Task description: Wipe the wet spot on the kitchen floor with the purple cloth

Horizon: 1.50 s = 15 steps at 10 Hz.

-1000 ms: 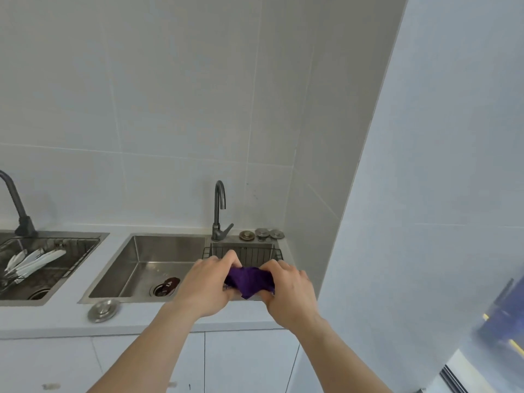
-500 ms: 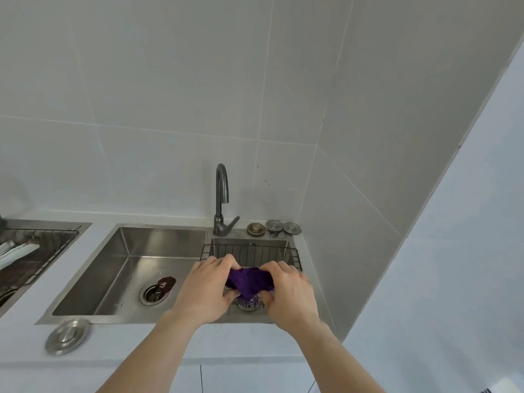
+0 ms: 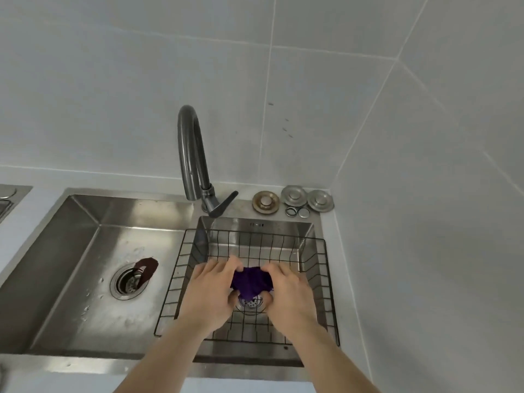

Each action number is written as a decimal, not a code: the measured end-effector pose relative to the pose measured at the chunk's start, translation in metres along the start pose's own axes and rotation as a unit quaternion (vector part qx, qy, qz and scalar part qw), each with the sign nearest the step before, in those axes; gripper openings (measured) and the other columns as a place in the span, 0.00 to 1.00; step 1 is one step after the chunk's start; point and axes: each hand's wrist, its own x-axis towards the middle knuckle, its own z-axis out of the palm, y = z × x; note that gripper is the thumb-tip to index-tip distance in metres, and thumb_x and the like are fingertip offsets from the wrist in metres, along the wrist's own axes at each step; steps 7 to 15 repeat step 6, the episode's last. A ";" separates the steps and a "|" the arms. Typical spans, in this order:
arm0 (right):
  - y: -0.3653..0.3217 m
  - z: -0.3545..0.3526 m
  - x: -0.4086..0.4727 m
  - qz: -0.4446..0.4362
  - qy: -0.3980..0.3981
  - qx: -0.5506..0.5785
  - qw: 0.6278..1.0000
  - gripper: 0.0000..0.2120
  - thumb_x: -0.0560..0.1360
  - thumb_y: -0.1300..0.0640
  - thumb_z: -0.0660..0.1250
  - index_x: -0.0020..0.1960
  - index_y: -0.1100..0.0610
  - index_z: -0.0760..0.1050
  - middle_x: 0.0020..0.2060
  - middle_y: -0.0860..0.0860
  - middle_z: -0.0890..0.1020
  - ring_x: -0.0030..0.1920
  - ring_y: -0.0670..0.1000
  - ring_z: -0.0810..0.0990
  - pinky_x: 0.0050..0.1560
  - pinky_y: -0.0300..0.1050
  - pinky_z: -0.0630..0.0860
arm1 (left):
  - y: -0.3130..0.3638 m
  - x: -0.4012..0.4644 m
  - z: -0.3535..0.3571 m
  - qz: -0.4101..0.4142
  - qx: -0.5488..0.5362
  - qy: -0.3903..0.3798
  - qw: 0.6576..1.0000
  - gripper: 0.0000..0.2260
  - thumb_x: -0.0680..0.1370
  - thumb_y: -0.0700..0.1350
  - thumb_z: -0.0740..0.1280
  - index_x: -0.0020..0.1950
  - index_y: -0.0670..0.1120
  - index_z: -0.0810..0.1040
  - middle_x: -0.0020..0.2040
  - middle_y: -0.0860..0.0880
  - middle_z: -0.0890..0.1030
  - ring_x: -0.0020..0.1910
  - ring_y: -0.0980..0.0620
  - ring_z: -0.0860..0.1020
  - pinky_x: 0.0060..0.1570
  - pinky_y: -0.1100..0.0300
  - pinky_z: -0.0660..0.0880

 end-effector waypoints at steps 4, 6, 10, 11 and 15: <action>0.043 0.078 0.049 0.013 -0.046 -0.062 0.997 0.32 0.64 0.58 0.81 0.67 0.52 0.78 0.58 0.50 0.83 0.59 0.54 0.82 0.59 0.52 0.81 | -0.034 0.048 0.079 0.002 0.021 -0.062 0.998 0.22 0.66 0.44 0.77 0.56 0.55 0.73 0.52 0.57 0.82 0.56 0.49 0.79 0.62 0.52 0.75; 0.051 0.083 0.042 0.011 -0.107 -0.031 0.994 0.34 0.79 0.44 0.65 0.81 0.49 0.57 0.79 0.51 0.65 0.79 0.54 0.62 0.77 0.54 0.66 | -0.044 0.036 0.084 0.003 0.001 -0.084 0.996 0.23 0.75 0.51 0.68 0.70 0.57 0.69 0.72 0.57 0.73 0.76 0.51 0.68 0.79 0.53 0.59; 0.051 0.083 0.042 0.011 -0.107 -0.031 0.994 0.34 0.79 0.44 0.65 0.81 0.49 0.57 0.79 0.51 0.65 0.79 0.54 0.62 0.77 0.54 0.66 | -0.044 0.036 0.084 0.003 0.001 -0.084 0.996 0.23 0.75 0.51 0.68 0.70 0.57 0.69 0.72 0.57 0.73 0.76 0.51 0.68 0.79 0.53 0.59; 0.051 0.083 0.042 0.011 -0.107 -0.031 0.994 0.34 0.79 0.44 0.65 0.81 0.49 0.57 0.79 0.51 0.65 0.79 0.54 0.62 0.77 0.54 0.66 | -0.044 0.036 0.084 0.003 0.001 -0.084 0.996 0.23 0.75 0.51 0.68 0.70 0.57 0.69 0.72 0.57 0.73 0.76 0.51 0.68 0.79 0.53 0.59; 0.051 0.083 0.042 0.011 -0.107 -0.031 0.994 0.34 0.79 0.44 0.65 0.81 0.49 0.57 0.79 0.51 0.65 0.79 0.54 0.62 0.77 0.54 0.66 | -0.044 0.036 0.084 0.003 0.001 -0.084 0.996 0.23 0.75 0.51 0.68 0.70 0.57 0.69 0.72 0.57 0.73 0.76 0.51 0.68 0.79 0.53 0.59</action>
